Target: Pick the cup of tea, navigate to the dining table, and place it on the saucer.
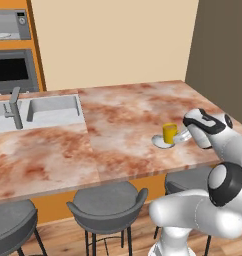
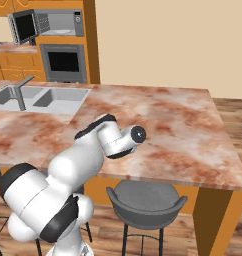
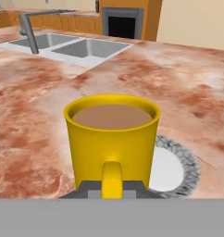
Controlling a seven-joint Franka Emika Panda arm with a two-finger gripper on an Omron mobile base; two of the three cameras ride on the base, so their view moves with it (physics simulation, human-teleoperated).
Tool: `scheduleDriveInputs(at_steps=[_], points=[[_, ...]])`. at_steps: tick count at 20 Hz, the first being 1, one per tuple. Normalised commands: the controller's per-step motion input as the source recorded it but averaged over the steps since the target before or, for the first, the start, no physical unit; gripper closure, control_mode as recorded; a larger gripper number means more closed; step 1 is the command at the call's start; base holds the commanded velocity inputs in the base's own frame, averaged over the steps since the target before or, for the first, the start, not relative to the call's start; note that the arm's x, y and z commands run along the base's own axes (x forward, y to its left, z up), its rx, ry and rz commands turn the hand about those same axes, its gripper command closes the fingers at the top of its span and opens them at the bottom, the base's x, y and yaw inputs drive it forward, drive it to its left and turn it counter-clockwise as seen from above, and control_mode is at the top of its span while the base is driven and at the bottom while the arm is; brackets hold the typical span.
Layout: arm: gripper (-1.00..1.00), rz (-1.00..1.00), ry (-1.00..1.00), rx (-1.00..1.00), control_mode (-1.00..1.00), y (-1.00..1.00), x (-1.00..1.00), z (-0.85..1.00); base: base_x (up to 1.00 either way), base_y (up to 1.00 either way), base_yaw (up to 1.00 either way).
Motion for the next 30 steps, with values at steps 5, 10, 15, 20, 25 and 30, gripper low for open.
scheduleDriveInputs(at_steps=[5, 10, 15, 20, 25, 30], points=[[1.0, 0.0, 0.0, 0.0, -1.0, -0.07, 0.06, -0.04, 0.0, 0.0, 0.0], [1.0, 0.0, 0.0, 0.01, -1.0, -0.08, 0.34, -0.02, 0.0, 0.0, 0.0], [1.0, 0.0, 0.0, 0.0, -1.0, -0.11, 0.31, -0.25, 0.0, 0.0, 0.0], [1.0, 0.0, 0.0, 0.04, -1.0, -0.06, 0.08, -0.47, 0.0, 0.0, 0.0], [1.0, 0.07, -0.1, 0.13, -1.0, 0.0, 0.0, -0.07, 0.0, 0.0, 0.0], [1.0, 0.06, -0.12, 0.14, -1.0, 0.0, 0.08, 0.0, 0.0, 0.0, 0.0]])
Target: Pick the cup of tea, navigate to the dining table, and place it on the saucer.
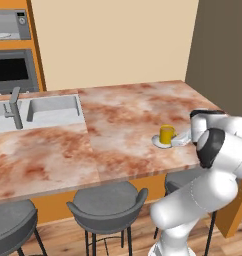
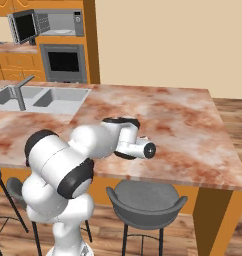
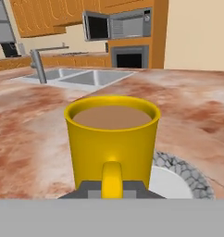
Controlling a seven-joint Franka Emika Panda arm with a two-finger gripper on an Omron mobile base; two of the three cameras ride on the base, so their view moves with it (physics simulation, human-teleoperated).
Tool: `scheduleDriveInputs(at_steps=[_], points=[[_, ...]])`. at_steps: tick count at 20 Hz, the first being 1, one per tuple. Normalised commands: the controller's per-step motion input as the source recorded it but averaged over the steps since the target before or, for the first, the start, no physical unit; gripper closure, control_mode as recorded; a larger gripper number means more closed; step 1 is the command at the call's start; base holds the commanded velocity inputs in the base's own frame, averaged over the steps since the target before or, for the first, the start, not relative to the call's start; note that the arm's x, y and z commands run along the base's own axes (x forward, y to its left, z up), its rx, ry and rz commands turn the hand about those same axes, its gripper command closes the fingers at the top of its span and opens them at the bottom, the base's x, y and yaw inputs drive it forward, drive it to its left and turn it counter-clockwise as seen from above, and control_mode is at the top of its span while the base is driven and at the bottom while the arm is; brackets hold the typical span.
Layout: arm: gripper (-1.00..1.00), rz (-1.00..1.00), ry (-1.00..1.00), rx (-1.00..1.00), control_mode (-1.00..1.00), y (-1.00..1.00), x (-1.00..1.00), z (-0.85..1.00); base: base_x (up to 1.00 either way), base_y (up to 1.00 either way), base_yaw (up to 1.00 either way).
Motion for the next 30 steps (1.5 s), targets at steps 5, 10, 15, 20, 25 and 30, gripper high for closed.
scheduleDriveInputs(at_steps=[5, 10, 15, 20, 25, 30], points=[[1.0, 0.01, -0.04, 0.08, -1.0, 0.0, 0.21, 0.0, 0.0, 0.0, 0.0], [1.0, 0.0, 0.0, 0.0, -1.0, 0.0, 0.05, 0.0, 0.0, 0.0, 0.0], [1.0, 0.0, 0.02, 0.0, -1.0, -0.02, 0.0, 0.0, 0.0, 0.0, 0.0], [1.0, 0.0, 0.02, 0.0, -1.0, -0.02, 0.0, 0.0, 0.0, 0.0, 0.0], [1.0, 0.0, 0.06, -0.04, -1.0, 0.0, 0.02, -0.06, 0.0, 0.0, 0.0], [1.0, 0.0, 0.06, -0.07, -1.0, 0.0, 0.0, -0.04, 0.0, 0.0, 0.0]])
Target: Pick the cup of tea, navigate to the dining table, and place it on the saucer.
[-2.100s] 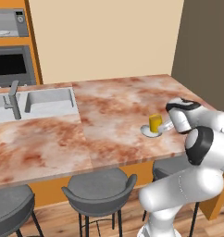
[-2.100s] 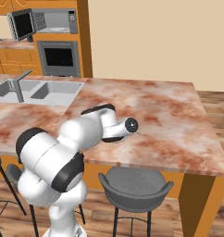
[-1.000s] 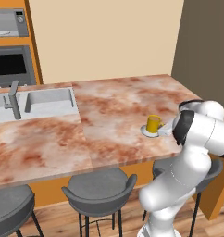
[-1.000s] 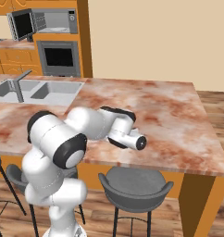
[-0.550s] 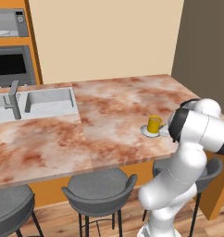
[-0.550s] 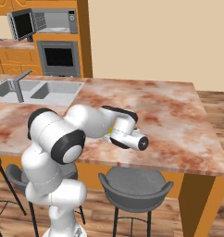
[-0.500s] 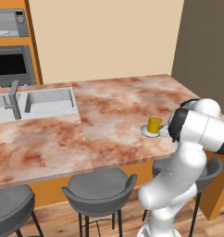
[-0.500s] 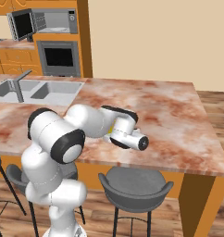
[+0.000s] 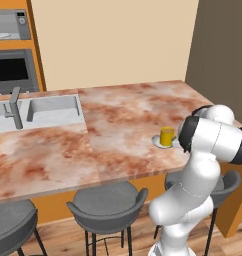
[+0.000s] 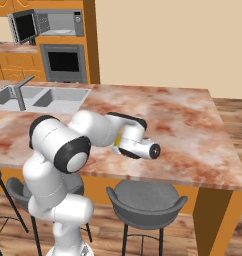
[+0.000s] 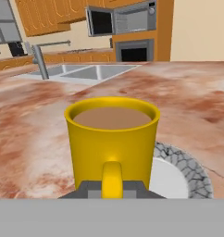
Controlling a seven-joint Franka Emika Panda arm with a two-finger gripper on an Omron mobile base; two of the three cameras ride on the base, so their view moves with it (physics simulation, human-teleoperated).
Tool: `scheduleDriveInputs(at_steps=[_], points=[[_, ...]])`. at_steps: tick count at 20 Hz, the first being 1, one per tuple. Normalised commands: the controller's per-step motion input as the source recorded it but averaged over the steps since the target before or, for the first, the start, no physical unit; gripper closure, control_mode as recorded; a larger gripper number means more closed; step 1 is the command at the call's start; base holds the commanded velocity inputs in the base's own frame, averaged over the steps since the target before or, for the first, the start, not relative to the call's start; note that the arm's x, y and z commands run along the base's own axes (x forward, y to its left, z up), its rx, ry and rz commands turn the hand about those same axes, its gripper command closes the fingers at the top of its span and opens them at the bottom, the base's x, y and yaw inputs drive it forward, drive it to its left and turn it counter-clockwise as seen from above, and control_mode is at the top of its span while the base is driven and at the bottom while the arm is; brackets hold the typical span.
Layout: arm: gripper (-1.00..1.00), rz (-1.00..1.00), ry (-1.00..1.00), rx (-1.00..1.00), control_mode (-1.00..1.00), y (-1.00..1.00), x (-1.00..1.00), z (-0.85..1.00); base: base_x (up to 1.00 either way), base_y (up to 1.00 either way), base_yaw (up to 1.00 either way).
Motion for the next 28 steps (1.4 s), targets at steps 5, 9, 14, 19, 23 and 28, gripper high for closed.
scheduleDriveInputs(at_steps=[5, 9, 14, 19, 23, 28], points=[[1.0, 0.0, 0.03, -0.03, -1.0, 0.0, 0.06, -0.14, 0.0, 0.0, 0.0], [1.0, 0.0, 0.0, 0.0, -1.0, 0.0, 0.13, -0.21, 0.0, 0.0, 0.0], [1.0, 0.0, 0.0, 0.0, -1.0, 0.0, 0.21, -0.05, 0.0, 0.0, 0.0], [1.0, 0.0, 0.0, 0.0, -1.0, 0.0, 0.32, -0.03, 0.0, 0.0, 0.0], [1.0, 0.0, 0.0, 0.0, -1.0, 0.0, 0.15, -0.01, 0.0, 0.0, 0.0], [1.0, 0.0, 0.0, 0.0, -1.0, 0.0, 0.0, -0.19, 0.0, 0.0, 0.0]])
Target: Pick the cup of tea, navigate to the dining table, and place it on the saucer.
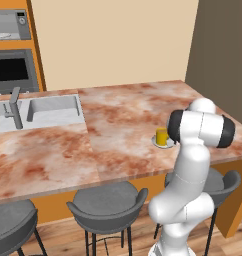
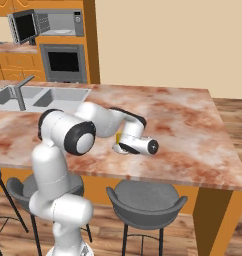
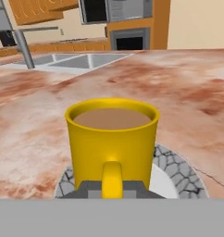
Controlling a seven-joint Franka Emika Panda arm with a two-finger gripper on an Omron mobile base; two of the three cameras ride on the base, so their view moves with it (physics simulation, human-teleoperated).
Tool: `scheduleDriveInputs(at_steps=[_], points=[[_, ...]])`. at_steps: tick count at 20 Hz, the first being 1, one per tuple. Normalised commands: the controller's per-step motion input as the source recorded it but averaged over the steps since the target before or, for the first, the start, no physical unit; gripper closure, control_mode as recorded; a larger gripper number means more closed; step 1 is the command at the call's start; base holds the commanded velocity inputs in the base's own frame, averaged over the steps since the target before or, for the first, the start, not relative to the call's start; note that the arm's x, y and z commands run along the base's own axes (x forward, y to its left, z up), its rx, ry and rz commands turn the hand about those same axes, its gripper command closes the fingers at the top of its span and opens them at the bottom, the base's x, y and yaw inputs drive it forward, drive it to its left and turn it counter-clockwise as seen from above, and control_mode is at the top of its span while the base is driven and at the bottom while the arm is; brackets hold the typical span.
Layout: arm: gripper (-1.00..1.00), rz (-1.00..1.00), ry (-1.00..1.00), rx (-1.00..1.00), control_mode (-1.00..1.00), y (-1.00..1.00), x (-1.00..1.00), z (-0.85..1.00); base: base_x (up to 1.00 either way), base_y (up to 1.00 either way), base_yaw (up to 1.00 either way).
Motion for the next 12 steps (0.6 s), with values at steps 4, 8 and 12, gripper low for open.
scheduleDriveInputs(at_steps=[4, 8, 12], points=[[1.0, 0.0, 0.0, 0.0, -1.0, 0.0, 0.0, -0.28, 0.0, 0.0, 0.0], [1.0, 0.0, 0.0, 0.0, -1.0, -0.01, 0.0, -0.16, 0.0, 0.0, 0.0], [1.0, 0.0, 0.0, 0.0, -1.0, -0.04, 0.0, 0.0, 0.0, 0.0, 0.0]])
